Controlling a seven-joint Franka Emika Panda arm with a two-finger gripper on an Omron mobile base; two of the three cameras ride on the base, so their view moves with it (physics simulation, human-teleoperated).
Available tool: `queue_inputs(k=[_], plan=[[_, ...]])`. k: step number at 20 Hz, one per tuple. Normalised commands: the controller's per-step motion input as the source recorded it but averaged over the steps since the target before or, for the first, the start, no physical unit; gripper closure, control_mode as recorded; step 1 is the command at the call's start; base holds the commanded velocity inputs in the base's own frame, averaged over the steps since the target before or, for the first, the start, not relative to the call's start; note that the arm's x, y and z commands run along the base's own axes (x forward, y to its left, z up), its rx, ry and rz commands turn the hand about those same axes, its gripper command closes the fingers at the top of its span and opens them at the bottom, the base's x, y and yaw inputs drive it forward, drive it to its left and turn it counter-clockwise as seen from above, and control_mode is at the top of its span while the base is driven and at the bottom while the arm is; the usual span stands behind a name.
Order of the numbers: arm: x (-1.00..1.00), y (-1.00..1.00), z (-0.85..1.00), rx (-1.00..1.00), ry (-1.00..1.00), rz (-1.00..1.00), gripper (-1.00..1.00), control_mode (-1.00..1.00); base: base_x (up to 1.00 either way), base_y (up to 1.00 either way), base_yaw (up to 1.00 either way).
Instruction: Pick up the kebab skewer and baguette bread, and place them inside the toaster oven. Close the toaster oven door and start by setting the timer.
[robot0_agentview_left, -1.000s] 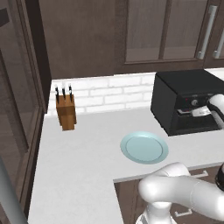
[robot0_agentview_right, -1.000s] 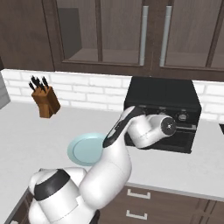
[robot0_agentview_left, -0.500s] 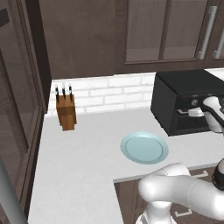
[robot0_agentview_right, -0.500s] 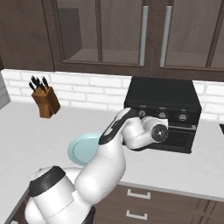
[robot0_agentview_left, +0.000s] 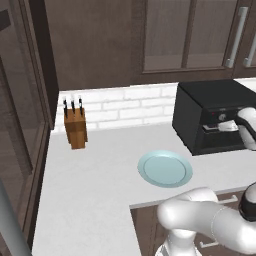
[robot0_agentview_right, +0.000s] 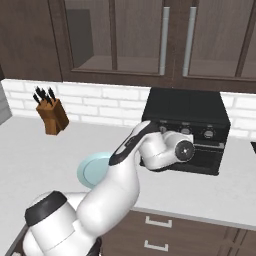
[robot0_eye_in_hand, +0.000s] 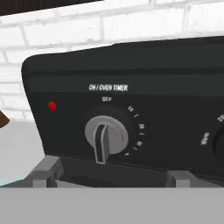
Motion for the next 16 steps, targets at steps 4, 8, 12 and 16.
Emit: queue_inputs(k=[4,8,12,16], plan=[[-0.7,0.08,0.19,-0.02,-0.04,0.0,-1.0,-1.0,0.0,0.0,0.0],[-0.58,0.3,0.05,-0.03,-0.15,0.0,-1.0,-1.0,0.0,0.0,0.0],[-0.13,0.54,0.13,-0.02,-0.22,-0.01,-1.0,-1.0,0.0,0.0,0.0],[0.0,0.22,0.31,0.0,-0.2,0.0,-1.0,-1.0,0.0,0.0,0.0]])
